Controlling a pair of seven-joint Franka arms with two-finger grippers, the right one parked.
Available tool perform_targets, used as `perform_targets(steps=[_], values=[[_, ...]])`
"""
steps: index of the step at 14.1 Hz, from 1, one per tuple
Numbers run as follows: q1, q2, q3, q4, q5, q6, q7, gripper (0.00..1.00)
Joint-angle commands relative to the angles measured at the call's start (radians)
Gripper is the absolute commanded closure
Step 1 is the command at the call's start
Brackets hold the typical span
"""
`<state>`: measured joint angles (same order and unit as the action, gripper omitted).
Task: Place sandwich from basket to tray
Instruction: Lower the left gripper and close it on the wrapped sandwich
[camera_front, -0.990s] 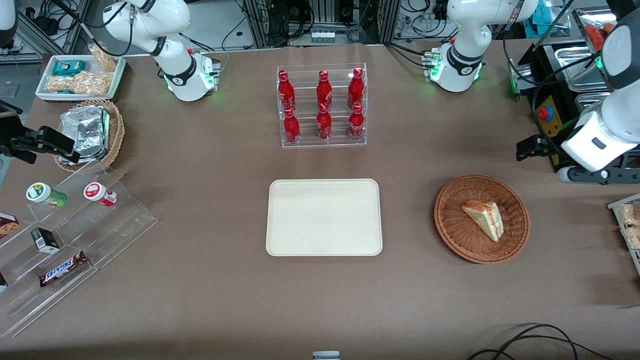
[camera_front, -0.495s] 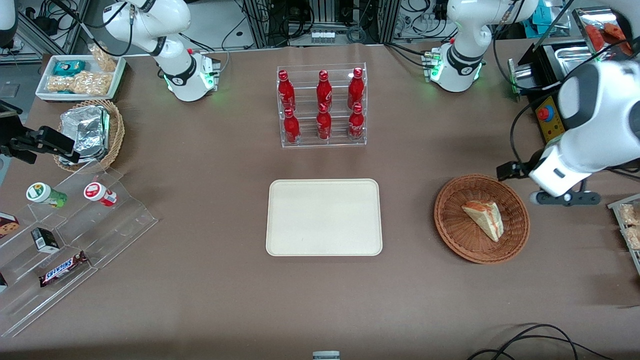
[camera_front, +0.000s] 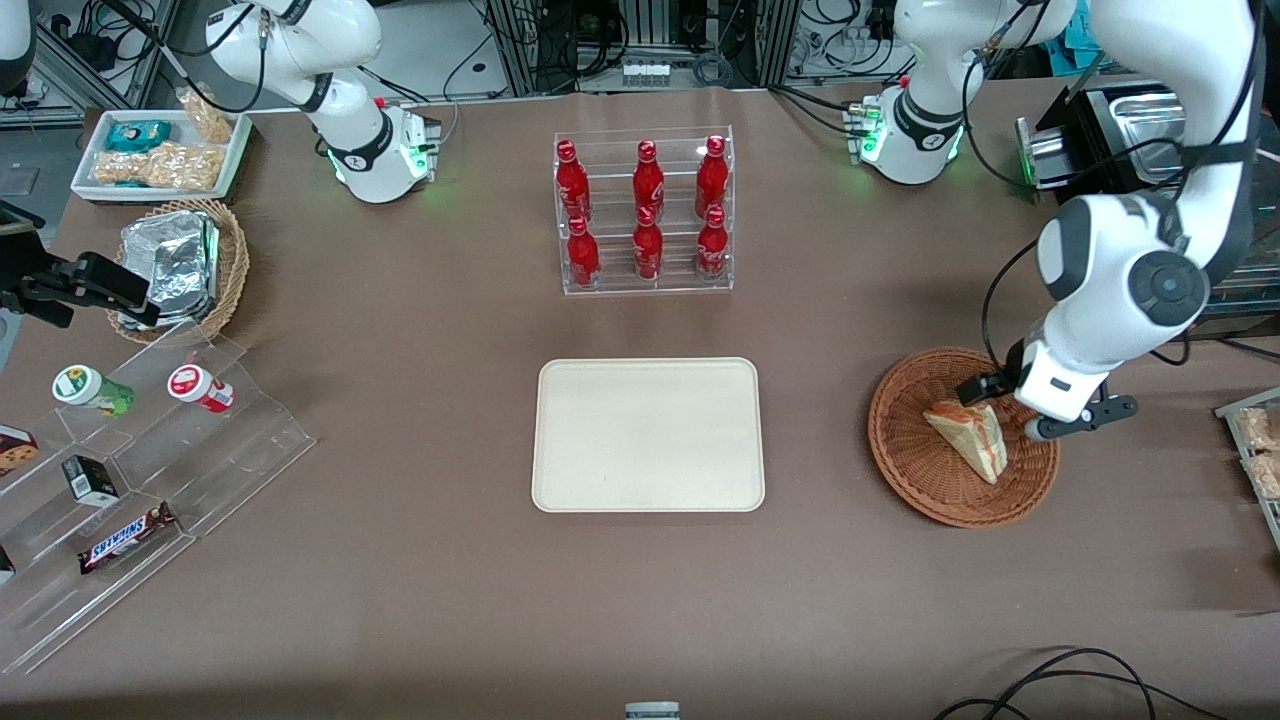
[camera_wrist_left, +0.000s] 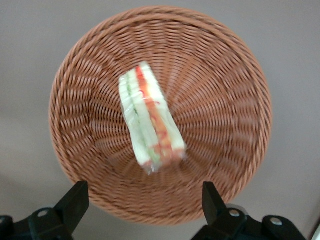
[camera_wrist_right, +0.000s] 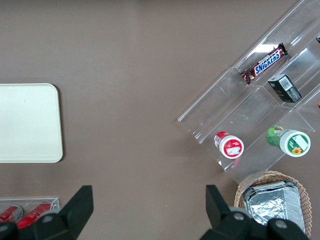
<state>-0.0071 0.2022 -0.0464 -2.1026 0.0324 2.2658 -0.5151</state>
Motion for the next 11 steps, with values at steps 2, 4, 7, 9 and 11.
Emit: perform_targets(steps=[2, 4, 7, 9, 11], values=[[-0.002, 0.092, 0.003, 0.056, -0.002, 0.064, -0.323, 0.00], [-0.002, 0.141, 0.003, 0.094, -0.002, 0.067, -0.431, 0.00], [-0.002, 0.184, 0.003, 0.105, -0.002, 0.066, -0.464, 0.31], [0.007, 0.186, 0.003, 0.105, 0.000, 0.063, -0.453, 0.89], [0.007, 0.181, 0.003, 0.105, 0.000, 0.058, -0.457, 0.94]])
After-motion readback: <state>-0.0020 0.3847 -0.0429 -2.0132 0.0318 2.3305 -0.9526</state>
